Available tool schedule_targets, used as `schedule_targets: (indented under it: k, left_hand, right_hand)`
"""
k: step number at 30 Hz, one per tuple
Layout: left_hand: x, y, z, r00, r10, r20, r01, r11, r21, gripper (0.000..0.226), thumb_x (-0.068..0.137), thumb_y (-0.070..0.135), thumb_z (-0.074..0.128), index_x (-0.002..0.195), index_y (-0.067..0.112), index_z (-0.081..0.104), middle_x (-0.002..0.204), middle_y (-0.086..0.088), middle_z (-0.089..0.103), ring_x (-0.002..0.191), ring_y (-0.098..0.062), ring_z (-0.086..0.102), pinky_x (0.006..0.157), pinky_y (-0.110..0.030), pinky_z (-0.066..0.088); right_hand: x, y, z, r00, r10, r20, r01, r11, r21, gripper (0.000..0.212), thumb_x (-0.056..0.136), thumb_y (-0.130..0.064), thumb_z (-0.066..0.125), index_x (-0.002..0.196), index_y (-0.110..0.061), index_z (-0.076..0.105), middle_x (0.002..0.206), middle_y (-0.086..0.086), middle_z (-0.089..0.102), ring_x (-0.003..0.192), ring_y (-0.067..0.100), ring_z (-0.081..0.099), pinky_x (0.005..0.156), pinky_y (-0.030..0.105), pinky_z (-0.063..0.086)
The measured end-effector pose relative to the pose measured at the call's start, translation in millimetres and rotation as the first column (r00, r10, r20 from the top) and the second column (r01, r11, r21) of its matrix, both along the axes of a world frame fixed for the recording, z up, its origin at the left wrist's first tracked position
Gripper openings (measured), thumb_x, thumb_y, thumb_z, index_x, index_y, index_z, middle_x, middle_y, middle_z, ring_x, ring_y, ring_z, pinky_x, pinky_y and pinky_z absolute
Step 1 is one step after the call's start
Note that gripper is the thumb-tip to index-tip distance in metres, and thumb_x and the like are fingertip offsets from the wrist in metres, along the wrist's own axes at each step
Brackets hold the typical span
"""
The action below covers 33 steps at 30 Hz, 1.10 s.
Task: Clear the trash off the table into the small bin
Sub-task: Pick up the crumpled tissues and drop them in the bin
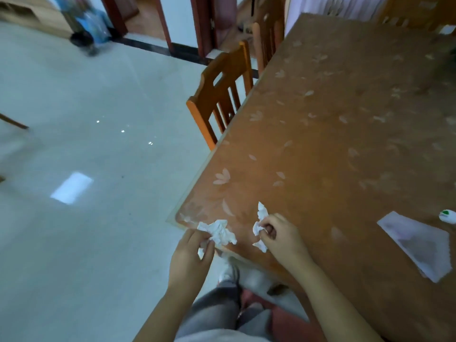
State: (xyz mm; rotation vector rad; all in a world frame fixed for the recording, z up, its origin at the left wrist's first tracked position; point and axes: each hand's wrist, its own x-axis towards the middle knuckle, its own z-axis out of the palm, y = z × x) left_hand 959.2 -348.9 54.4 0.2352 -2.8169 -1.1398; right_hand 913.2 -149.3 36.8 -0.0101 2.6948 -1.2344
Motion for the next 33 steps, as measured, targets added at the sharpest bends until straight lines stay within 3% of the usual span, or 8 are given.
schedule_targets:
  k: [3, 7, 10, 13, 16, 22, 33]
  left_hand:
    - [17.0, -29.5, 3.9, 0.991, 0.13, -0.019, -0.129, 0.991, 0.019, 0.012, 0.078, 0.002, 0.065, 0.076, 0.013, 0.062, 0.076, 0.007, 0.054, 0.066, -0.013, 0.053, 0.055, -0.015, 0.036]
    - [24.4, -66.5, 5.4, 0.968, 0.247, -0.053, -0.244, 0.968, 0.061, 0.012, 0.078, 0.001, 0.065, 0.077, 0.012, 0.062, 0.078, 0.004, 0.056, 0.068, -0.013, 0.054, 0.057, -0.02, 0.039]
    - [21.3, -102.9, 3.1, 0.952, 0.298, -0.067, -0.292, 0.953, 0.088, 0.012, 0.079, 0.003, 0.064, 0.078, 0.015, 0.061, 0.077, 0.006, 0.055, 0.069, -0.011, 0.054, 0.058, -0.02, 0.039]
    - [12.9, -154.6, 2.3, 0.936, 0.342, -0.079, -0.336, 0.938, 0.083, 0.012, 0.08, 0.003, 0.064, 0.078, 0.015, 0.061, 0.074, 0.008, 0.054, 0.067, -0.01, 0.053, 0.057, -0.019, 0.038]
    - [1.2, -220.4, 7.0, 0.933, 0.341, -0.118, -0.343, 0.939, 0.004, 0.012, 0.077, -0.001, 0.066, 0.077, 0.01, 0.062, 0.071, 0.003, 0.054, 0.063, -0.016, 0.052, 0.055, -0.021, 0.037]
    - [-29.2, -353.5, 16.1, 0.918, 0.369, -0.147, -0.386, 0.915, -0.114, 0.01, 0.075, -0.003, 0.068, 0.077, 0.006, 0.063, 0.071, -0.007, 0.06, 0.062, -0.026, 0.055, 0.056, -0.033, 0.044]
    - [-117.4, -444.7, -2.9, 0.919, 0.389, -0.069, -0.393, 0.918, -0.062, 0.009, 0.076, 0.0, 0.067, 0.076, 0.008, 0.063, 0.07, -0.006, 0.062, 0.063, -0.026, 0.056, 0.055, -0.038, 0.047]
  right_hand:
    - [-2.6, -40.0, 12.1, 0.99, 0.137, -0.032, -0.137, 0.991, -0.012, 0.011, 0.078, -0.01, 0.056, 0.077, -0.02, 0.06, 0.071, -0.011, 0.045, 0.066, 0.005, 0.046, 0.057, 0.015, 0.035]
    - [-11.9, -88.7, 24.0, 0.963, 0.259, -0.076, -0.258, 0.966, 0.024, 0.011, 0.076, -0.005, 0.057, 0.075, -0.016, 0.059, 0.069, -0.011, 0.043, 0.066, 0.015, 0.046, 0.059, 0.017, 0.033]
    - [-22.8, -127.6, 26.0, 0.94, 0.328, -0.093, -0.323, 0.944, 0.064, 0.011, 0.076, -0.005, 0.058, 0.075, -0.015, 0.06, 0.071, -0.009, 0.046, 0.068, 0.014, 0.048, 0.075, 0.027, 0.036]
    - [-38.1, -174.9, 26.2, 0.927, 0.364, -0.094, -0.355, 0.93, 0.098, 0.012, 0.076, -0.006, 0.059, 0.074, -0.018, 0.059, 0.073, -0.009, 0.049, 0.068, 0.011, 0.047, 0.066, 0.01, 0.033]
    - [-57.1, -232.7, 25.2, 0.921, 0.377, -0.096, -0.366, 0.924, 0.113, 0.01, 0.076, -0.002, 0.059, 0.079, -0.011, 0.062, 0.078, 0.002, 0.055, 0.066, 0.011, 0.049, 0.063, 0.009, 0.036]
    - [-96.4, -365.1, 25.3, 0.885, 0.453, -0.107, -0.434, 0.886, 0.163, 0.006, 0.08, -0.008, 0.057, 0.083, -0.012, 0.059, 0.079, -0.001, 0.051, 0.073, 0.015, 0.05, 0.065, 0.024, 0.038]
    - [-197.2, -470.2, 11.7, 0.879, 0.476, -0.041, -0.456, 0.862, 0.221, 0.004, 0.08, -0.009, 0.057, 0.082, -0.012, 0.059, 0.08, 0.002, 0.054, 0.072, 0.017, 0.051, 0.064, 0.029, 0.041]
